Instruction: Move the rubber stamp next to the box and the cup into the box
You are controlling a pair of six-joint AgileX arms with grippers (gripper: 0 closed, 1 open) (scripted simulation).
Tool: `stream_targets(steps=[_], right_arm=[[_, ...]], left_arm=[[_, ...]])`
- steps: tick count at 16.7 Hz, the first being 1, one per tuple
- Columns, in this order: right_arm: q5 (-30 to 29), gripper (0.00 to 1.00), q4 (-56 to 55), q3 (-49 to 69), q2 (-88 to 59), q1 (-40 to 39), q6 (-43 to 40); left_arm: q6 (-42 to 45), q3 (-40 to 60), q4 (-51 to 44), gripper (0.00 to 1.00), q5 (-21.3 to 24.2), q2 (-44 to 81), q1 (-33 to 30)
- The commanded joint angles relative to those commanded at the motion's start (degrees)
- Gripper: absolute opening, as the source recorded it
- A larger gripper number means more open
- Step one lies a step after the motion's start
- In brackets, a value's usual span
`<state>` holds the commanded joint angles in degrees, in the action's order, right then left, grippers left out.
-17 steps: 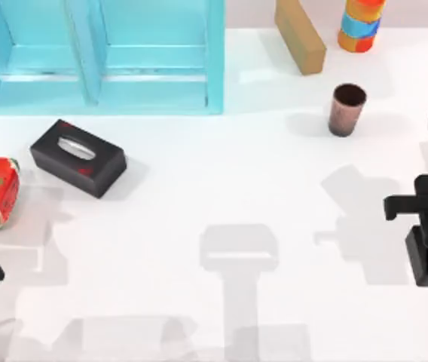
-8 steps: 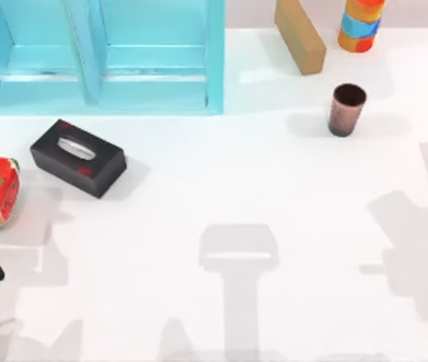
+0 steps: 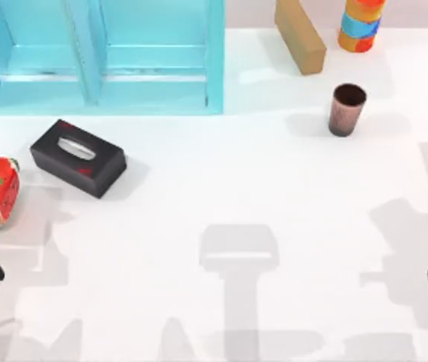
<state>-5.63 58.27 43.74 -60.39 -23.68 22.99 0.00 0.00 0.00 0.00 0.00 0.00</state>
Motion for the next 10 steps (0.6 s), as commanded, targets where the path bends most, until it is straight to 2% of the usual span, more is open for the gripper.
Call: stream_targets(steps=[7,10], right_arm=[[0.07,0.0,-4.02,-3.82,-1.0,0.47,-0.41],[0.07,0.23,-4.02,-3.82,-1.0,0.47,-0.41]], left_arm=[[0.0,0.0,0.0,1.0,0.0,0.0,0.0],[0.0,0.0,0.0,1.0,0.0,0.0,0.0]])
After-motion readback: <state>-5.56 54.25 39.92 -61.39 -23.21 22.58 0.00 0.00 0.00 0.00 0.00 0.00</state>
